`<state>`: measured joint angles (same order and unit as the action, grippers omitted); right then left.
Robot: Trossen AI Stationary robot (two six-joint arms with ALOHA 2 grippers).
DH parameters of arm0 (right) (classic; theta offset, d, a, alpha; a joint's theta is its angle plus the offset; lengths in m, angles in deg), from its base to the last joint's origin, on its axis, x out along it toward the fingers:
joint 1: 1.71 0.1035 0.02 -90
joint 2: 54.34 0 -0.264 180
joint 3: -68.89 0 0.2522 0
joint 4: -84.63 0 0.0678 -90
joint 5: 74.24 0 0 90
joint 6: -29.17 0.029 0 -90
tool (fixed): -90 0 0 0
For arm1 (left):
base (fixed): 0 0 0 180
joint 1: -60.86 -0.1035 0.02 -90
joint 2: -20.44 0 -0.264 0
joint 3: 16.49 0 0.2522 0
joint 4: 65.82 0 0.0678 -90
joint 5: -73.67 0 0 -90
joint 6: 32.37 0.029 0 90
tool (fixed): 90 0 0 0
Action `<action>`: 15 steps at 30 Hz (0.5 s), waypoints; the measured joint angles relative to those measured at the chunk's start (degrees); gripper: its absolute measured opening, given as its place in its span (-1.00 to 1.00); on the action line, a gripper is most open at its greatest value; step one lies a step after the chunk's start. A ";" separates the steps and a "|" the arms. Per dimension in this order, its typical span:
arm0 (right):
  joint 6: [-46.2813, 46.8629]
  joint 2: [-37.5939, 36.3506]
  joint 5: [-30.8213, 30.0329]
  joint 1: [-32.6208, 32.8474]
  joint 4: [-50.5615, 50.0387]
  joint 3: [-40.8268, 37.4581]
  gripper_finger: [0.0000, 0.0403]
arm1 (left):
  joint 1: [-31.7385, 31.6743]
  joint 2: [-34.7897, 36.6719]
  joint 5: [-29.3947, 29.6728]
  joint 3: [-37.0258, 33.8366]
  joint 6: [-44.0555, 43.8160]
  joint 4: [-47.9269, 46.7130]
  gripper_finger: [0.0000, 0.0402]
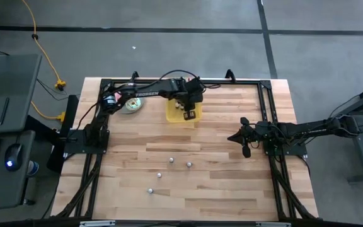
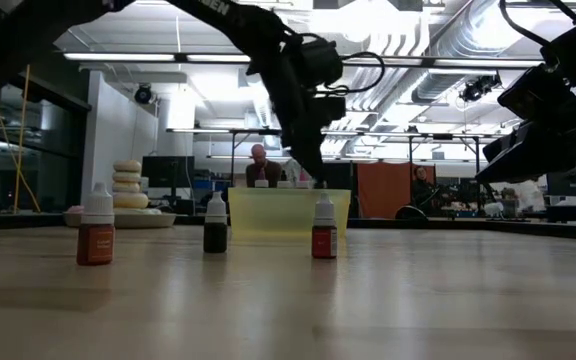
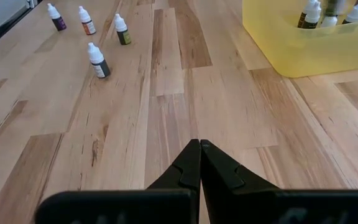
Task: Pick & Place food coloring
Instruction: Put the small black food coloring bottle into the yellow bin
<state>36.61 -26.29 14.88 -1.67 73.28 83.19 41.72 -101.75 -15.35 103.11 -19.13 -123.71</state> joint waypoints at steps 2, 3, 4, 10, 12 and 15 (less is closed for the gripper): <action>0.00 0.00 0.02 0.01 0.23 -0.02 -1.00 | -0.06 -0.56 0.99 0.13 0.29 0.81 -0.76; 0.00 0.00 0.00 0.01 0.23 0.00 -1.00 | -0.25 -0.65 1.02 0.05 0.28 -0.09 -0.76; 0.00 0.00 0.00 0.00 0.21 0.00 -1.00 | -0.58 -0.75 1.05 0.00 0.33 -0.04 -0.76; 0.00 0.00 0.01 -0.01 0.23 -0.01 -1.00 | -0.79 -1.93 1.02 0.04 1.13 0.89 -0.76; 0.00 0.00 0.02 -0.01 0.23 0.00 -1.00 | -0.74 -2.49 1.02 0.90 1.56 1.30 -0.76; 0.00 0.00 0.02 0.01 0.23 0.00 -1.00 | -0.74 -3.33 1.04 2.15 1.56 0.64 -0.76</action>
<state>36.61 -26.29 14.89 -1.66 73.51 83.18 40.98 -105.08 -14.31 105.27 -17.56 -123.07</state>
